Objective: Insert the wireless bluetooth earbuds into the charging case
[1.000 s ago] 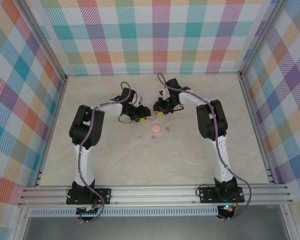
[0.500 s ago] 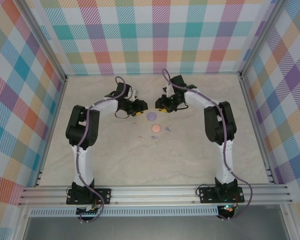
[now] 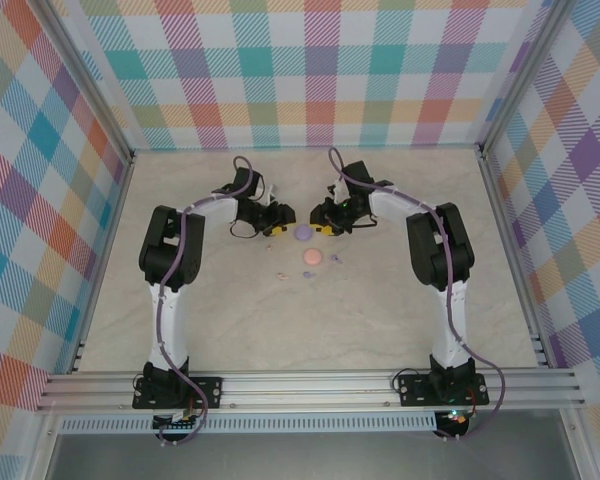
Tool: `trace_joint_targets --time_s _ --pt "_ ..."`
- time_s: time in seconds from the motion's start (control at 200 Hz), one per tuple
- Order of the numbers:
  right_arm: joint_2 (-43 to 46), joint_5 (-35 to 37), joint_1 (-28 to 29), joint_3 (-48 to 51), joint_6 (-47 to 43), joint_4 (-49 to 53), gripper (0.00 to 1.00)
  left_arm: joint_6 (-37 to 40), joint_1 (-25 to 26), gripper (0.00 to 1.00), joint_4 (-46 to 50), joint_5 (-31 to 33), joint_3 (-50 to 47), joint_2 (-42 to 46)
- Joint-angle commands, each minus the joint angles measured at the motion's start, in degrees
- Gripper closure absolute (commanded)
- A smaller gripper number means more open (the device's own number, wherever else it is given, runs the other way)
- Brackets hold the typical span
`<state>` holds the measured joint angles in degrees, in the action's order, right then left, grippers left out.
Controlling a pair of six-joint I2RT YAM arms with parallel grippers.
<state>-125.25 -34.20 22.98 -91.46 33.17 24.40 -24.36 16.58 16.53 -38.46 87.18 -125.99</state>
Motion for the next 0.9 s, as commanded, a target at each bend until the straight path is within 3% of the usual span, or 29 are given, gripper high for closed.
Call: trace_joint_targets --time_s 0.0,0.895 --pt "-2.71 -2.10 0.57 -0.82 1.68 -1.31 0.66 0.66 0.03 0.55 1.04 -3.05 1.23 -1.14" --pt "-7.38 -0.79 1.06 -4.44 0.23 1.73 0.76 -1.59 1.59 0.55 -0.15 -6.00 -3.75 0.21"
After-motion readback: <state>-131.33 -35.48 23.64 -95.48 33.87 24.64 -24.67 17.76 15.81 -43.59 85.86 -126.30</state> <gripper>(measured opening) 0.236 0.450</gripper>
